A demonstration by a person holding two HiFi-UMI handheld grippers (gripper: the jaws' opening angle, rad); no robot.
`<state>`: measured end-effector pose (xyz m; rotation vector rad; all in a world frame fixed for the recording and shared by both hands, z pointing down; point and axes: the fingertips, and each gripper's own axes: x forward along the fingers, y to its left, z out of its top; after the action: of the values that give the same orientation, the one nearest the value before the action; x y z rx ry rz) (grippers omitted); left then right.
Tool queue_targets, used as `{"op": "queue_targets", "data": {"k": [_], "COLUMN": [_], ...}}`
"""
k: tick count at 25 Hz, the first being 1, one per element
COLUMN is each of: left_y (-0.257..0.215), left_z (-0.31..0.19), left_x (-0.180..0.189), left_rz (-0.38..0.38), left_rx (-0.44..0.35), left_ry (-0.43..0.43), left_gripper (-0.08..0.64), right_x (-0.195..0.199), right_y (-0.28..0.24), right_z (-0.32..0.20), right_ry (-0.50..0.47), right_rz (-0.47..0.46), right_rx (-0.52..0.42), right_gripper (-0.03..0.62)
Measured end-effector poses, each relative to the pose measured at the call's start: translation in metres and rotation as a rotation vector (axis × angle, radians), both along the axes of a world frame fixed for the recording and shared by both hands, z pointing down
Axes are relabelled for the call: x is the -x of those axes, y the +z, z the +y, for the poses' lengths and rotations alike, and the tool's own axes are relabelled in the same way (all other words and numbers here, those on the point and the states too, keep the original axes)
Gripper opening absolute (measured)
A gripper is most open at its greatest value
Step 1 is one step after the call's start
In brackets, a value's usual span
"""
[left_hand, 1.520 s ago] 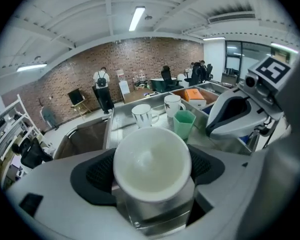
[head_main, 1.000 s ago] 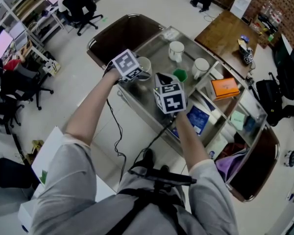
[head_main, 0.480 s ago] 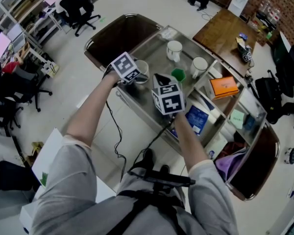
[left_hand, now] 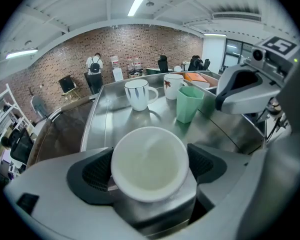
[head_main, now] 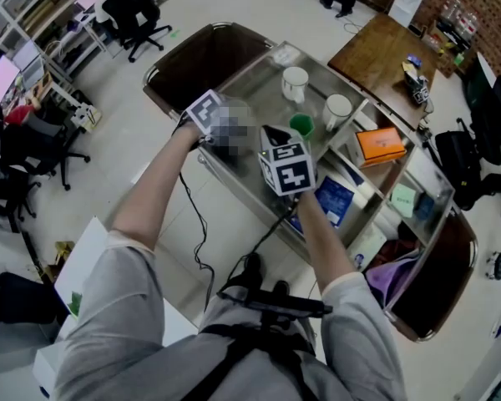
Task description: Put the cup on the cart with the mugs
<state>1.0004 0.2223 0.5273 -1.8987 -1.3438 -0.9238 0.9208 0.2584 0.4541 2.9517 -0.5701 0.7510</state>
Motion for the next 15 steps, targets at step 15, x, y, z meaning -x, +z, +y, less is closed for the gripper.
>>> {"op": "queue_targets", "data": {"k": [15], "left_y": [-0.051], "left_z": [0.005], "left_x": [0.014], "left_rz": [0.136], "left_rx": [0.084], "left_ry": [-0.108], "left_gripper": [0.497], "right_x": [0.023], "right_y": [-0.019], "right_z": [0.017], "right_ry": [-0.014], "right_rz": [0.043], "right_rx": [-0.021], "right_gripper": [0.008]}}
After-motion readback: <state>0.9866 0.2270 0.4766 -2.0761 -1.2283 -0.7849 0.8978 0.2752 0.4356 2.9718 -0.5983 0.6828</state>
